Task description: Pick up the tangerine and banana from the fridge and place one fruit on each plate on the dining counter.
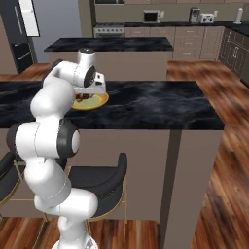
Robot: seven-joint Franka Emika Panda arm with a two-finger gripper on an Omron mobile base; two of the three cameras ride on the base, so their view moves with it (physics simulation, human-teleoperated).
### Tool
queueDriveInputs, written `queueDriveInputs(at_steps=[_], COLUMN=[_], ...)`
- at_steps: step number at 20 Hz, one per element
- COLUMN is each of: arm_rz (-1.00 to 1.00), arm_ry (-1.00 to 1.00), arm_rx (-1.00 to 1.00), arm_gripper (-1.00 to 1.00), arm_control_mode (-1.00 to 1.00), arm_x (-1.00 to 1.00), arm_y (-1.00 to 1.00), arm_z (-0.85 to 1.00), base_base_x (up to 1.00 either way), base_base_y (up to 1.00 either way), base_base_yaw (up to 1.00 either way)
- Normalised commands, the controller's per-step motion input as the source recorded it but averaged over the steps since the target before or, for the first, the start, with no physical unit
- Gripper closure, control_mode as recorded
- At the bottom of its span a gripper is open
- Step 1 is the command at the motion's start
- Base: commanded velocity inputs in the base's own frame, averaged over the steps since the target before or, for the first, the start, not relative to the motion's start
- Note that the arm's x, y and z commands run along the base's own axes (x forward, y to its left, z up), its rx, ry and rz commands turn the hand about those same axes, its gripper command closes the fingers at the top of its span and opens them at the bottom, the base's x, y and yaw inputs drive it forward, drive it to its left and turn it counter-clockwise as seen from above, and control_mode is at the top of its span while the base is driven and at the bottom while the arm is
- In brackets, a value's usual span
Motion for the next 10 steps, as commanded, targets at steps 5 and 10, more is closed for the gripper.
queueDriveInputs(at_steps=[5, 10], arm_rz=[0.0, -0.02], arm_ry=[0.0, 0.04], arm_rx=[0.0, 0.05], arm_gripper=[-1.0, -1.0], arm_control_mode=[-1.0, -1.0], arm_x=[-0.09, -0.05], arm_y=[0.0, -0.17], arm_z=[-0.16, 0.1], base_base_x=[0.0, 0.0], base_base_y=[0.0, 0.0], base_base_yaw=[0.0, 0.0])
